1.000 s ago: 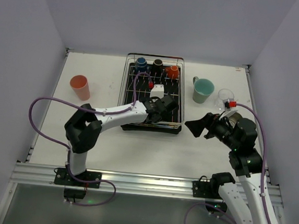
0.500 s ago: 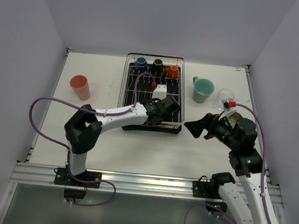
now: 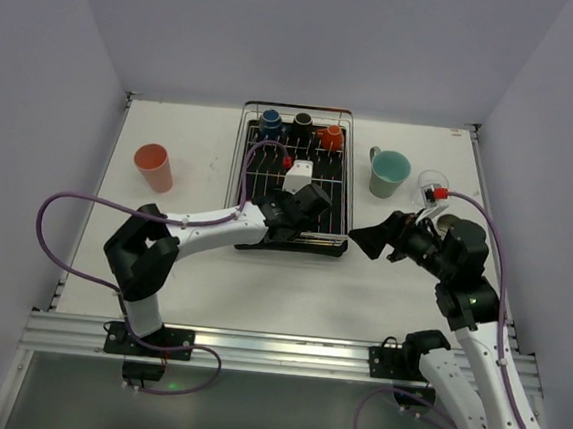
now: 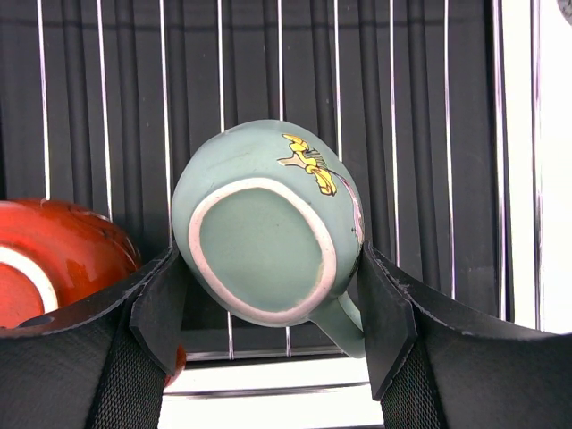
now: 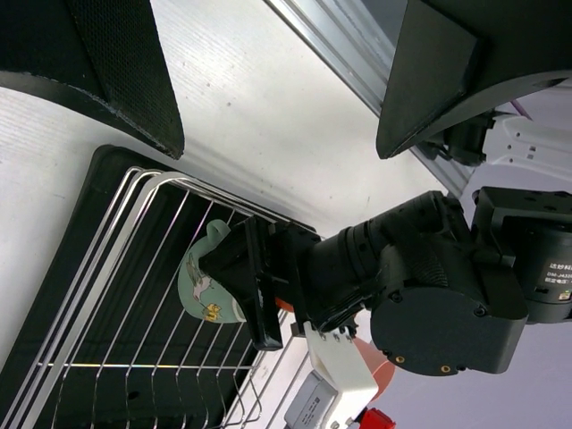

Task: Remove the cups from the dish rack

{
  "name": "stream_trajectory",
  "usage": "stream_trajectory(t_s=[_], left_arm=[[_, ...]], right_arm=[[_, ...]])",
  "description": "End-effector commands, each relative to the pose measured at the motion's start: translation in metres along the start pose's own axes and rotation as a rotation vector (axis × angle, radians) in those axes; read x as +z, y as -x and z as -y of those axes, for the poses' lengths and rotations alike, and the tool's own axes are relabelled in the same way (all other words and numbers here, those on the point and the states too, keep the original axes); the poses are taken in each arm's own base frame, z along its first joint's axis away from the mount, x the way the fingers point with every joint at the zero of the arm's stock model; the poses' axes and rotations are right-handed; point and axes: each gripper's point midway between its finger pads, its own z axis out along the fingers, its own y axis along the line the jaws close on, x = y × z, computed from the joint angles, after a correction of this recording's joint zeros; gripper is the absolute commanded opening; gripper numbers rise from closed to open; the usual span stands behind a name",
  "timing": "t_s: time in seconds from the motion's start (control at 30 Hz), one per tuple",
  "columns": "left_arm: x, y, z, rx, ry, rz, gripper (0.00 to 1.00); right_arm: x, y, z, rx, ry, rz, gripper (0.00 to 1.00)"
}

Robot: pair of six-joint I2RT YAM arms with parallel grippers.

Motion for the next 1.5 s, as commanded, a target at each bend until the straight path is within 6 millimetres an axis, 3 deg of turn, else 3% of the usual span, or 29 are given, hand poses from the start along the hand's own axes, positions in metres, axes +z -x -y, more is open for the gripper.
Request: stream_trajectory(t_s=[0.0,0.1,0.17,0.27,0.57,0.77,0.97,1.1,1.27,1.47], left_arm=[[-0.009,0.044,0.001,-0.081,-0.015,0.14,0.11],[-0.015,0.048,0.0,-0.093,-0.025,0.152,0.11],[-0.024,0.057,0.0,-0.113,-0.056,0.174,0.1],[-0.04,0.074,0.006,-0.158,-0.132,0.227,0.1],[-0.096,0.115,0.015,-0.238,-0.357,0.343,0.1],[-0.154,0.138,0.02,-0.321,-0.636,0.456,0.09],[-0.186,0.133,0.026,-0.321,-0.828,0.487,0.09],[-0.204,0.134,0.03,-0.316,-0.924,0.511,0.09],[-0.215,0.131,0.039,-0.285,-1.006,0.508,0.09],[-0.219,0.126,0.044,-0.271,-1.05,0.489,0.09]], right_arm=[[0.004,0.011,-0.011,0.001,0.046,0.026,0.91],[0.012,0.008,-0.007,0.018,0.049,0.014,0.91],[0.02,0.001,-0.003,0.058,0.052,-0.005,0.9],[0.027,0.007,-0.009,0.093,0.096,0.025,0.9],[0.045,0.044,-0.029,0.162,0.187,0.112,0.85],[0.054,0.065,-0.045,0.273,0.271,0.141,0.83],[0.062,0.071,-0.064,0.34,0.366,0.111,0.8],[0.07,0.065,-0.084,0.376,0.435,0.056,0.79],[0.069,0.065,-0.105,0.382,0.546,0.038,0.73],[0.068,0.074,-0.108,0.405,0.588,0.099,0.6]])
